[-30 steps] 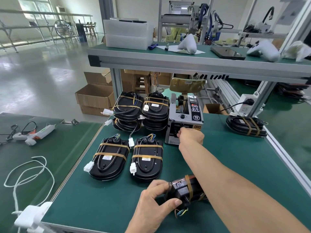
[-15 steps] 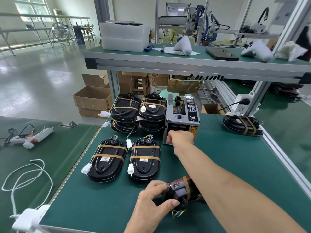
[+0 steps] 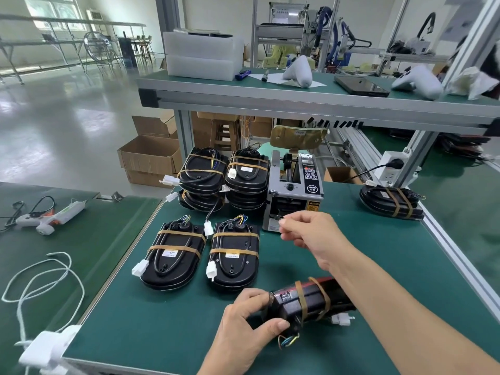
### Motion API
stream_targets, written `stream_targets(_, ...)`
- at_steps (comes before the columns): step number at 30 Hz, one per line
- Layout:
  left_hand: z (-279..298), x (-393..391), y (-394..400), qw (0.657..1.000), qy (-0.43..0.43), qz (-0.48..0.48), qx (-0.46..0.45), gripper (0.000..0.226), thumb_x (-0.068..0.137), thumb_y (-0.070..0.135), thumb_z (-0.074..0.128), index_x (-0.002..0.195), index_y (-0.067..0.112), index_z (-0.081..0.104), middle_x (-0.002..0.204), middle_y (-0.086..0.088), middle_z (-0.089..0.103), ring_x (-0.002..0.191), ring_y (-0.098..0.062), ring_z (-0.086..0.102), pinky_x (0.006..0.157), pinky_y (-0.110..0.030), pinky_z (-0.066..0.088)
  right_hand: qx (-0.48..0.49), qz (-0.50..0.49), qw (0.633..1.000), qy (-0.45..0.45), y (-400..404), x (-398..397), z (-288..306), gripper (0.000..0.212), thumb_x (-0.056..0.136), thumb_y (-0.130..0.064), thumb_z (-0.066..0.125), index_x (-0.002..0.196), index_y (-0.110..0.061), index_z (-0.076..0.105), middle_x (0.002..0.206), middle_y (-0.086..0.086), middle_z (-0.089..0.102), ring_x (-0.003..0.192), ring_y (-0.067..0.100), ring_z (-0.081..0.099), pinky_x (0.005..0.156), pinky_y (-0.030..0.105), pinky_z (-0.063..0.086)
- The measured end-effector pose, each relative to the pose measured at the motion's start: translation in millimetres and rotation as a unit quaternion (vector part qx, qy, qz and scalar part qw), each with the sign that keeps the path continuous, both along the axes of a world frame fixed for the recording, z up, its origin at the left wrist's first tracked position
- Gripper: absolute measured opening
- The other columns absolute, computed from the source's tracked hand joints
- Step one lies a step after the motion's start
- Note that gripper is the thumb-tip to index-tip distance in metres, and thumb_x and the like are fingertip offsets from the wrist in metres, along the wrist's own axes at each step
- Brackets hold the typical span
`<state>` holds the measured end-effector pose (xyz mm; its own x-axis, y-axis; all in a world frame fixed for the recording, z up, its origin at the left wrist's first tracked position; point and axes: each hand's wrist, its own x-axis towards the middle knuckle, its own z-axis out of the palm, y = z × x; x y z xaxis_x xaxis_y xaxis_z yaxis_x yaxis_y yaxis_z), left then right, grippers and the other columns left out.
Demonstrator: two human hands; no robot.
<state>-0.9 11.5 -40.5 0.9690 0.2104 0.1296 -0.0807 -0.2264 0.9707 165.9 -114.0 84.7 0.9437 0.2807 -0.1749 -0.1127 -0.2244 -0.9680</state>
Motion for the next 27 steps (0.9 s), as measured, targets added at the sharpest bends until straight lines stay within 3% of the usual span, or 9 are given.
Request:
stream_targets(6,-0.7,0.1,0.3,1.0,-0.001,-0.002,0.004,0.048,0.076,0.071,0.083,0.115,0.043,0.08,0.119,0.007,0.069,0.112,-0.021,0.071,0.103,-0.039,0.055,0.068,0.038,0.995,-0.063,-36.7,-33.1,17.6,0.008,0.088,-0.019,0.08,0.085,-0.027,0.081,0.088,0.007,0.08,0.082,0.018,0.077,0.076,0.03,0.05)
stream_targets(8,-0.5,0.2,0.6,1.0,-0.003,-0.002,0.004,0.047,0.078,0.069,0.083,0.115,0.041,0.08,0.118,0.004,0.069,0.11,-0.022,0.072,0.102,-0.039,0.055,0.102,0.044,0.992,-0.068,-43.2,-44.0,25.7,0.005,0.082,-0.026,0.084,0.086,-0.026,0.081,0.089,0.009,0.08,0.084,0.02,0.077,0.076,0.028,0.053)
stream_targets(10,-0.4,0.5,0.2,1.0,-0.004,-0.001,0.002,0.047,0.078,0.068,0.084,0.115,0.04,0.081,0.118,0.003,0.07,0.11,-0.022,0.072,0.101,-0.04,0.056,0.127,0.048,0.988,-0.076,-48.8,-52.0,31.4,0.02,0.07,-0.035,0.086,0.086,-0.024,0.082,0.089,0.011,0.08,0.084,0.022,0.077,0.073,0.023,0.056)
stream_targets(14,-1.2,0.1,0.4,1.0,-0.008,-0.001,0.0,0.048,0.076,0.071,0.082,0.113,0.04,0.081,0.118,0.004,0.07,0.11,-0.019,0.072,0.102,-0.039,0.056,0.151,0.053,0.983,-0.086,-58.3,-62.5,34.2,0.021,0.07,-0.026,0.084,0.088,-0.017,0.081,0.087,0.015,0.079,0.081,0.022,0.077,0.071,0.019,0.056)
stream_targets(17,-2.2,0.1,0.8,1.0,-0.005,-0.003,-0.004,0.052,0.074,0.074,0.081,0.114,0.04,0.081,0.12,0.004,0.069,0.113,-0.018,0.071,0.104,-0.04,0.055,0.132,0.055,0.985,-0.095,-68.5,-66.2,34.7,0.011,0.082,-0.023,0.079,0.09,-0.017,0.082,0.088,0.015,0.079,0.083,0.022,0.076,0.071,0.024,0.055)
stream_targets(21,-2.3,0.0,0.7,1.0,-0.004,-0.004,-0.007,0.051,0.074,0.075,0.081,0.113,0.041,0.081,0.12,0.004,0.07,0.114,-0.018,0.071,0.104,-0.039,0.055,0.109,-0.012,0.99,-0.093,-88.7,-67.8,34.3,0.044,0.075,-0.048,0.074,0.078,-0.004,0.076,0.077,0.016,0.074,0.068,0.019,0.063,0.069,0.034,0.044)
stream_targets(25,-3.1,0.0,1.1,1.0,-0.004,-0.006,-0.007,0.049,0.076,0.072,0.082,0.115,0.042,0.08,0.121,0.004,0.07,0.115,-0.018,0.07,0.105,-0.034,0.054,0.016,-0.037,0.995,-0.087,-110.5,-70.8,21.5,0.027,0.089,-0.022,0.076,0.067,-0.008,0.072,0.063,0.011,0.067,0.052,0.01,0.051,0.064,0.03,0.039)
stream_targets(27,-3.6,0.5,1.1,1.0,-0.002,-0.007,-0.007,0.047,0.077,0.07,0.083,0.116,0.042,0.08,0.121,0.004,0.07,0.116,-0.019,0.07,0.104,-0.034,0.054,-0.037,-0.033,0.995,-0.083,-118.1,-72.3,11.9,0.026,0.09,-0.02,0.075,0.066,-0.011,0.072,0.06,0.006,0.067,0.049,0.008,0.052,0.064,0.026,0.039)
